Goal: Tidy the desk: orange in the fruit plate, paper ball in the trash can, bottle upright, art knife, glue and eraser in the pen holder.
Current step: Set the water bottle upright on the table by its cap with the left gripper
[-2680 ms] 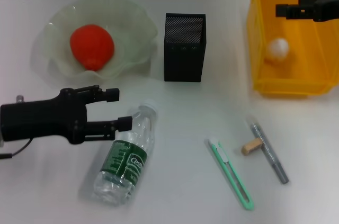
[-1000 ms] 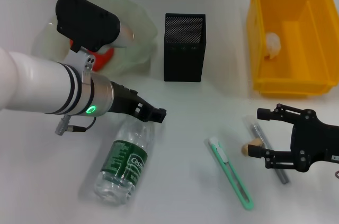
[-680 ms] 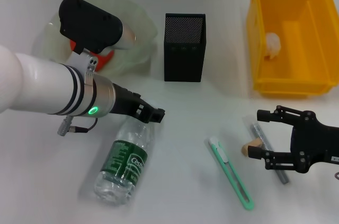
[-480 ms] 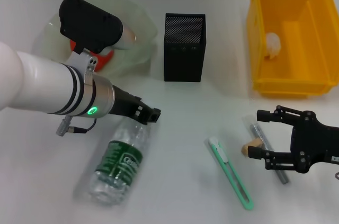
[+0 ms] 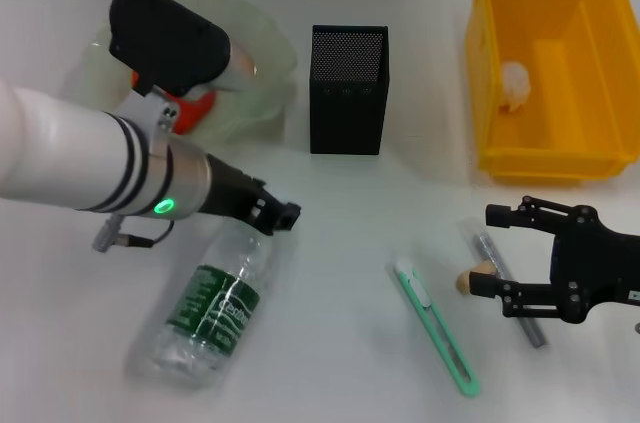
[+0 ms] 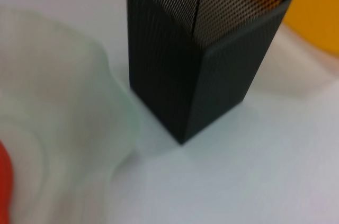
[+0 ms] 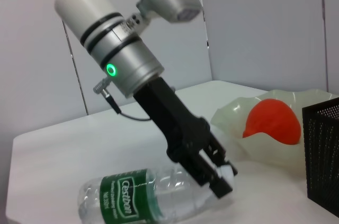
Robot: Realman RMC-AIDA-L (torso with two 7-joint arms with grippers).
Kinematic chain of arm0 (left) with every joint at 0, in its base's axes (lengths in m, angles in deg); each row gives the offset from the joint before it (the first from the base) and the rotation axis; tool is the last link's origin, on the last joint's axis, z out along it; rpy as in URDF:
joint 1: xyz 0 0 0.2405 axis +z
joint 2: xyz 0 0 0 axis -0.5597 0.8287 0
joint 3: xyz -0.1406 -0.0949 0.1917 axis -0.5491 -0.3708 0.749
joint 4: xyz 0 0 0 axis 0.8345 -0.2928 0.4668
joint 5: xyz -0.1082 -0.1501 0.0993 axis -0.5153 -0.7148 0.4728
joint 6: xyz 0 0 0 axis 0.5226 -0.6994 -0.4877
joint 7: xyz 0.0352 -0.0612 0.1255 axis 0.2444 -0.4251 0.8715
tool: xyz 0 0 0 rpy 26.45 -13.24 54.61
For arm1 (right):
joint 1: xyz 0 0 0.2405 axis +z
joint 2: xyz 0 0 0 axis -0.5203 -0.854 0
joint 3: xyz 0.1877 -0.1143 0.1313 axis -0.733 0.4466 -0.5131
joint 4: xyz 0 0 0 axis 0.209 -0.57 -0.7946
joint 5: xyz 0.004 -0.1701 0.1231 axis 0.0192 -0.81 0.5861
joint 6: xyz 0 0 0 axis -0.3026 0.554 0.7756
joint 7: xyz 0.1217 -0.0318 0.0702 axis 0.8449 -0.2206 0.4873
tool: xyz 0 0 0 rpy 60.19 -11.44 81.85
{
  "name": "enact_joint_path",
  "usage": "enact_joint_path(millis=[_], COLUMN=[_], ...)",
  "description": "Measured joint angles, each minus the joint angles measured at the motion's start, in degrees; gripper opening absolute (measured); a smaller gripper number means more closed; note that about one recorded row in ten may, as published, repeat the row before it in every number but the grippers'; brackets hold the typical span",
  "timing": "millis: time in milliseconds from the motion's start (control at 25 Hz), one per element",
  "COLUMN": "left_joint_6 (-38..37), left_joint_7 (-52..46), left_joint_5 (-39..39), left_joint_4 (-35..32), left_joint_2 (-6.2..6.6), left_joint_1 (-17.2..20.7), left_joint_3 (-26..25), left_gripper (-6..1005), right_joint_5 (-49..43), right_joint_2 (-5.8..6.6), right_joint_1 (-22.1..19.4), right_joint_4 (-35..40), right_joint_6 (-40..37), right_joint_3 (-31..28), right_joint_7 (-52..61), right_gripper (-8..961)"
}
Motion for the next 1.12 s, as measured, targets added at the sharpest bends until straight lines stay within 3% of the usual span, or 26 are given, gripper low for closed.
enact_joint_path(millis=[200,240,280,400,440,520,560,640,840,920,1120], left_joint_6=[-0.3,-0.5,-1.4,-2.3,-4.1,-6.6,-6.6,-10.4,-13.0,-14.9,-16.1], left_joint_7=[11.1,14.5,23.9,29.6,40.2,50.3,50.3,59.6,63.6,68.8,69.9], left_joint_5=[-7.1,-10.0,-18.6,-23.9,-32.1,-39.6,-39.6,-45.9,-47.3,-49.2,-49.7], left_joint_4=[-2.8,-2.7,-1.8,-0.8,1.1,3.3,3.3,6.3,8.2,10.7,11.1], left_joint_2=[0.19,0.25,0.3,0.32,0.35,0.36,0.36,0.36,0.36,0.39,0.42], left_joint_1=[3.8,4.8,6.8,8.1,10.1,11.9,11.9,13.4,13.5,13.5,13.5], left_joint_3=[-6.9,-9.7,-15.4,-18.5,-23.2,-27.4,-27.4,-31.9,-34.7,-38.0,-39.6], left_gripper=[473,473,473,473,473,472,472,472,471,471,470], right_joint_5=[0.0,0.0,0.0,0.0,0.0,0.0,0.0,0.0,0.2,0.2,0.2], right_joint_2=[-0.02,-0.02,-0.03,-0.05,-0.05,-0.06,-0.06,-0.06,-0.06,-0.07,-0.06], right_joint_1=[-0.1,-0.1,-0.2,-0.1,-0.1,0.0,0.0,0.0,0.3,0.5,0.6], right_joint_4=[0.5,0.5,0.5,0.5,0.5,0.8,1.1,1.4,2.1,2.1,2.1], right_joint_6=[-0.1,-0.1,-0.1,-0.2,-0.2,-0.2,-0.3,-0.4,-1.1,-1.2,-1.6], right_joint_3=[0.0,0.0,0.0,0.0,0.0,0.0,0.0,0.0,0.0,0.0,0.0], right_joint_7=[0.2,0.3,0.4,0.7,0.8,1.2,1.4,1.6,1.7,1.7,1.8], right_gripper=[843,843,843,843,843,843,843,843,842,842,842])
